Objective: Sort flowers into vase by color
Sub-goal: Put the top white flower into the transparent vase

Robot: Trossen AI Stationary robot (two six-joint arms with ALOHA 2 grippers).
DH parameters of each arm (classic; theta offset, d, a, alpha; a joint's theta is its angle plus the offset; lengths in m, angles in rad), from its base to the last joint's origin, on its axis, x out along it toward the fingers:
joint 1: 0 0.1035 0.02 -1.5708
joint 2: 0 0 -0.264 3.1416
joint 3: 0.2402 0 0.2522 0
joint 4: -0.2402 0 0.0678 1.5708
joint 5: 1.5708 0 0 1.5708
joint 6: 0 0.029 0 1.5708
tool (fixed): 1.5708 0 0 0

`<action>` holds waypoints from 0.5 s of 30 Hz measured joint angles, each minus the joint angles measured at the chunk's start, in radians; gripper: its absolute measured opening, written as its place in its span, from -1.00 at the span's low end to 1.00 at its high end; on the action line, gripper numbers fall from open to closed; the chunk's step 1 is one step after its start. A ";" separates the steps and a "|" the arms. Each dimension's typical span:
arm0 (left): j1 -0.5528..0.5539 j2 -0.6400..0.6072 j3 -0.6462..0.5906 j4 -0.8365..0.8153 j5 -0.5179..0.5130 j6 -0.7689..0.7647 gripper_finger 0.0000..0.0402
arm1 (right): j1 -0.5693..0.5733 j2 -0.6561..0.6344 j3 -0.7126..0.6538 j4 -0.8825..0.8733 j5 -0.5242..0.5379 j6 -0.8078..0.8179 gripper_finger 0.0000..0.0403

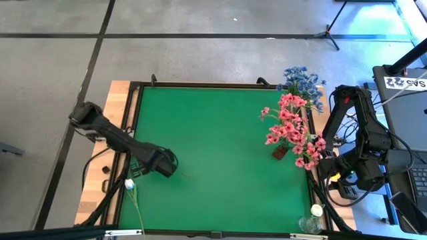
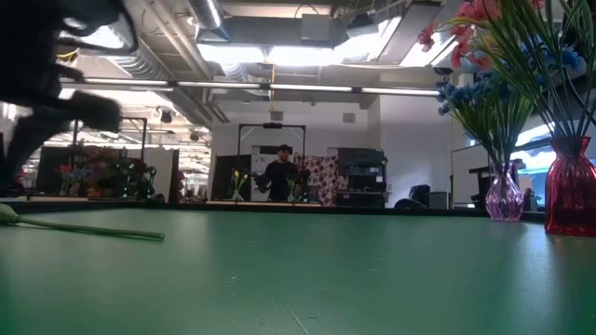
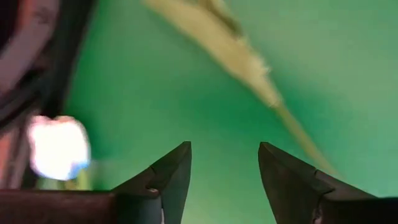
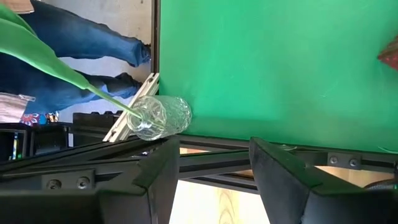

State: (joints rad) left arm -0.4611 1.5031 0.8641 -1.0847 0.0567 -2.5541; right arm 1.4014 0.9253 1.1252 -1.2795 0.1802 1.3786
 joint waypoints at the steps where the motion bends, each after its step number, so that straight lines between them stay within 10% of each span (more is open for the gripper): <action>1: 0.013 -0.024 -0.006 0.002 -0.018 0.003 -0.07 | 0.000 0.000 0.000 0.001 0.000 -0.001 -0.03; 15: 0.161 -0.147 -0.256 0.167 0.000 0.013 0.12 | 0.000 0.000 0.000 0.000 0.064 0.059 -0.03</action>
State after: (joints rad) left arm -0.3003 1.3565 0.6077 -0.9174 0.0565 -2.5407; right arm 1.4009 0.9253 1.1248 -1.2797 0.2443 1.4371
